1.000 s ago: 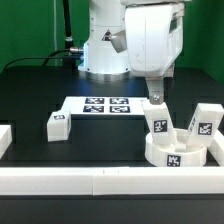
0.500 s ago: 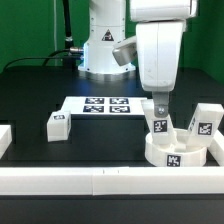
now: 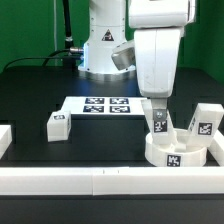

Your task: Assemble stool

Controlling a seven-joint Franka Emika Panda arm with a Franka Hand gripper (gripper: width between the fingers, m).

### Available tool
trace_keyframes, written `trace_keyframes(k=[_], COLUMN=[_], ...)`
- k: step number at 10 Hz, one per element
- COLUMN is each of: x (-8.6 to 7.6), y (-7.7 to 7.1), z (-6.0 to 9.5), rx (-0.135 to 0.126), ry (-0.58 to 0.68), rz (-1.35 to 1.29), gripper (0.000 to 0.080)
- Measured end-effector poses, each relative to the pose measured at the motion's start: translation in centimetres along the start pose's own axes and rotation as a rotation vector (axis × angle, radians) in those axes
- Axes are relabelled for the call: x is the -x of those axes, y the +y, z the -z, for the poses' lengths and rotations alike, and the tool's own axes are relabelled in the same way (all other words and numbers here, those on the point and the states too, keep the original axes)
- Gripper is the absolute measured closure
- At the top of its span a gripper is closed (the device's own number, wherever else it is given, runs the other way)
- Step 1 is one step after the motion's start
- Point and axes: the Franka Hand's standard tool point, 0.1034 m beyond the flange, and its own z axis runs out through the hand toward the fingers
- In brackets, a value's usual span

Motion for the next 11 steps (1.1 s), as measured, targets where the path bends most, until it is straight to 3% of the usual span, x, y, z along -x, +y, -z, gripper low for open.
trace_keyframes(k=[1, 7, 11], x=[0.02, -0.08, -0.18], y=[-0.05, 0.05, 0.01], z=[-0.10, 0.06, 0.03], rx=[-0.002, 0.001, -0.010], ry=[0.000, 0.003, 0.011], rz=[-0.004, -0.063, -0.517], gripper=[0.0434, 0.0461, 0.0461])
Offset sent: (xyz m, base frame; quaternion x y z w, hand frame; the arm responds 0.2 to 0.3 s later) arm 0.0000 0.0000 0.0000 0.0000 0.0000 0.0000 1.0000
